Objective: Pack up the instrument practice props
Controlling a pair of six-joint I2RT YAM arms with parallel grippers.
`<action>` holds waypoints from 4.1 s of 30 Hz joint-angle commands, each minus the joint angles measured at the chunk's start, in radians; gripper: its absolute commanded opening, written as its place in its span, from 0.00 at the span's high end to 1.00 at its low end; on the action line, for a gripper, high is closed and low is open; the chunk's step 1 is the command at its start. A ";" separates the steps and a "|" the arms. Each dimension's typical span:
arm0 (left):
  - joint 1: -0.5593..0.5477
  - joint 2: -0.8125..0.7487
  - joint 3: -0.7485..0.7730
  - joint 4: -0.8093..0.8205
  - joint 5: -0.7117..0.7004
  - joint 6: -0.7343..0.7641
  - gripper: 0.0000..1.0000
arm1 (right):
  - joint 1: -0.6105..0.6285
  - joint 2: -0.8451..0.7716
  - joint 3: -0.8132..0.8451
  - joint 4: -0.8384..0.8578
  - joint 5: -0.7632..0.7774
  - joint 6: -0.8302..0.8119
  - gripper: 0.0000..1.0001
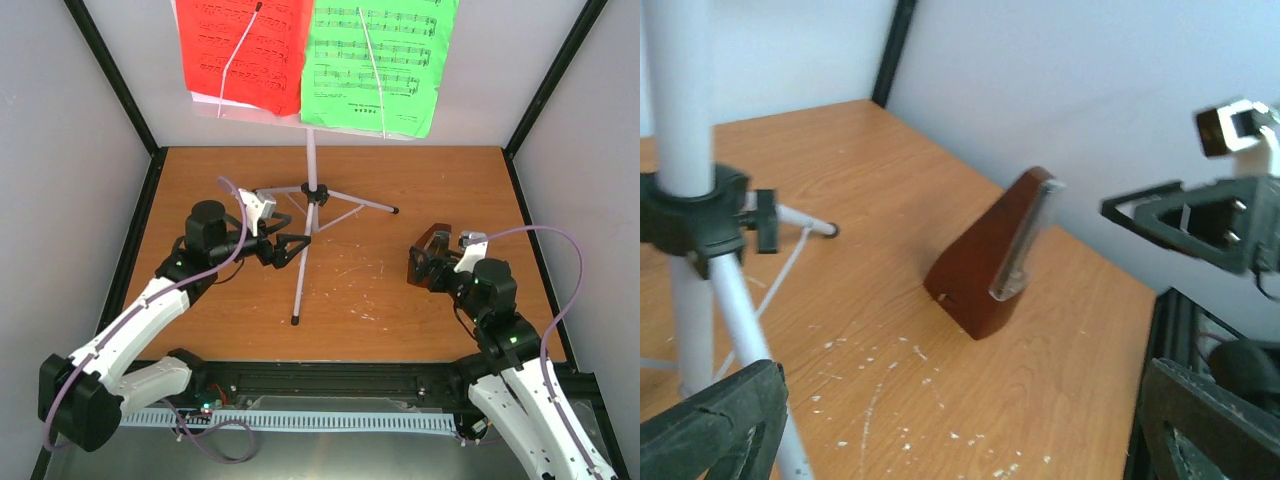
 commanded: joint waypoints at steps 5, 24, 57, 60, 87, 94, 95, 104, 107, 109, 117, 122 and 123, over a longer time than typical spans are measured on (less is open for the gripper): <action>-0.004 -0.094 0.127 -0.128 0.239 0.094 0.04 | -0.009 0.159 0.251 0.009 -0.012 -0.057 0.00; -0.001 0.129 0.622 -0.037 0.361 -0.149 0.01 | -0.124 0.571 0.961 0.049 -0.452 -0.023 0.22; -0.006 0.268 0.844 0.043 0.301 -0.315 0.14 | -0.123 0.723 1.078 0.190 -0.609 0.064 0.67; -0.011 0.301 0.886 0.076 0.298 -0.349 0.19 | -0.124 0.738 1.096 0.201 -0.612 0.057 0.67; -0.185 0.651 1.374 -0.044 0.124 -0.326 0.37 | -0.123 0.954 1.413 0.227 -0.677 -0.013 0.76; -0.196 0.711 1.453 -0.036 0.112 -0.357 0.46 | -0.123 0.962 1.426 0.231 -0.672 -0.027 0.97; -0.197 0.717 1.458 -0.039 0.109 -0.356 0.47 | -0.123 0.961 1.427 0.231 -0.672 -0.028 0.97; -0.197 0.765 1.504 -0.035 0.105 -0.370 0.61 | -0.123 0.954 1.428 0.225 -0.672 -0.042 0.97; -0.198 0.779 1.522 -0.033 0.111 -0.374 0.71 | -0.124 0.950 1.428 0.220 -0.669 -0.048 0.97; -0.199 0.784 1.523 -0.030 0.111 -0.375 0.78 | -0.123 0.950 1.428 0.218 -0.668 -0.050 0.97; -0.199 0.783 1.523 -0.030 0.108 -0.368 0.99 | -0.123 0.949 1.425 0.207 -0.663 -0.061 0.97; -0.199 0.782 1.523 -0.033 0.108 -0.366 1.00 | -0.123 0.933 1.414 0.208 -0.637 -0.064 0.97; -0.199 0.781 1.523 -0.033 0.108 -0.365 1.00 | -0.123 0.923 1.401 0.213 -0.621 -0.065 0.97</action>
